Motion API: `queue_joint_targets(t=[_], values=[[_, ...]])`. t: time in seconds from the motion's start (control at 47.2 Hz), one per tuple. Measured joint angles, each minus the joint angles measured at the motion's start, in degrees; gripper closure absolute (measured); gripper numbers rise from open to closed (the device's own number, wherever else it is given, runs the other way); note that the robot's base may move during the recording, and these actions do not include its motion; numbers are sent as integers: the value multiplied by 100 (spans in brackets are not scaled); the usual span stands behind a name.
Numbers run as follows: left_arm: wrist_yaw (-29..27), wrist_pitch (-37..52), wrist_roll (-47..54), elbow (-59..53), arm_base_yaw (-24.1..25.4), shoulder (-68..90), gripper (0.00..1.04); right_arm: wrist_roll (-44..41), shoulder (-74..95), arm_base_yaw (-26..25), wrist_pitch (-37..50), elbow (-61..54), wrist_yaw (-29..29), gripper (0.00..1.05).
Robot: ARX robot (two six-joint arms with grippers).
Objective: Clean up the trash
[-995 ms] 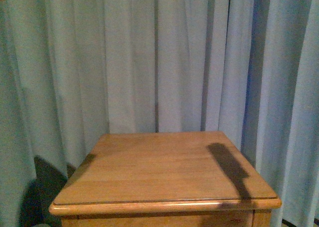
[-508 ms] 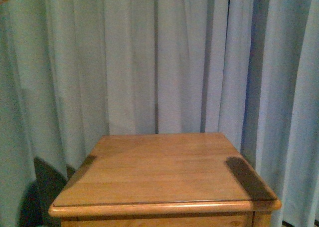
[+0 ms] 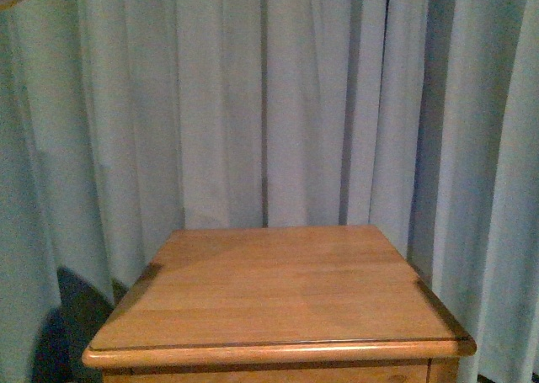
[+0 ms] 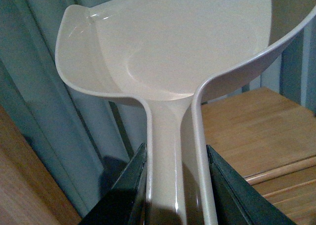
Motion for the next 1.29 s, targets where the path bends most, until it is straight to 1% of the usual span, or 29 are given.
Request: queue_joint_targets(t=[0.169,0.296,1.165,1.292], values=[[0,0,0,0,0,0,76,20,2,317,-7,0,256,83],[0,0,0,0,0,0,76,37,4,439,-81,0,428,83],[0,0,-2,0,0,0,76,83,9,474,-94,0,446,83],[90,0,0,-7,-15,4,76,107,2,472,-94,0,531,83]])
